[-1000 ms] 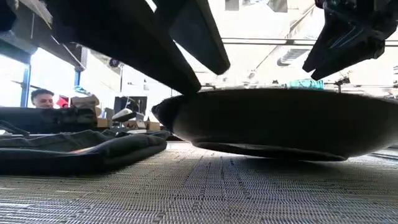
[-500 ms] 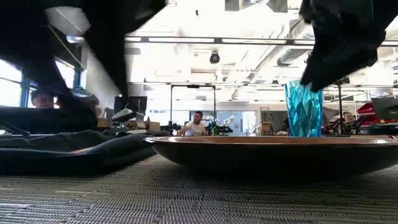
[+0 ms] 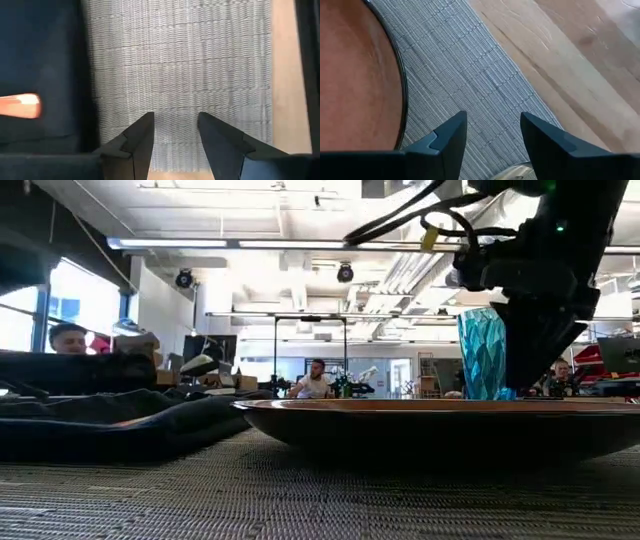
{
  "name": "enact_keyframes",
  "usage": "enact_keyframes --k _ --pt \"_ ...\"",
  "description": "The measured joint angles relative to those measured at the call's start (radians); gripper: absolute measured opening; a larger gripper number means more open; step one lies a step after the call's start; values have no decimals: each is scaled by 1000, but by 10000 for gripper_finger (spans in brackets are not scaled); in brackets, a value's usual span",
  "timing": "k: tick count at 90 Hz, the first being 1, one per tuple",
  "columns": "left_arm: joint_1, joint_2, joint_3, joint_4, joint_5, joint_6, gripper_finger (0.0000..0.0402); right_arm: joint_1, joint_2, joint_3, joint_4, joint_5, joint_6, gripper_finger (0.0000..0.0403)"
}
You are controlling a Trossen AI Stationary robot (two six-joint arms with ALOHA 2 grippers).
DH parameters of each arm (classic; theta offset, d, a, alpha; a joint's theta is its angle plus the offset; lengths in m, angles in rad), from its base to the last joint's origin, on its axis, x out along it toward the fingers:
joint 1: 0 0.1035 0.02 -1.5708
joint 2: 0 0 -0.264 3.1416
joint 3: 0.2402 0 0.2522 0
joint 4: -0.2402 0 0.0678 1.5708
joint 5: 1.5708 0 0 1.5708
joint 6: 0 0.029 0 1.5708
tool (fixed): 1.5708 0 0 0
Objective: Set table place
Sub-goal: Adjust the gray tablemat
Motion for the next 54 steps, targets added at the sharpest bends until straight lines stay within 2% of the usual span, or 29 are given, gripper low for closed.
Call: enact_keyframes --k 30,54 --pt "-29 1 -30 32 -17 -108 143 -51 127 3 39 -76 -67 154" --pt "-74 3 -31 24 -58 -243 143 -98 150 5 76 -40 -116 154"
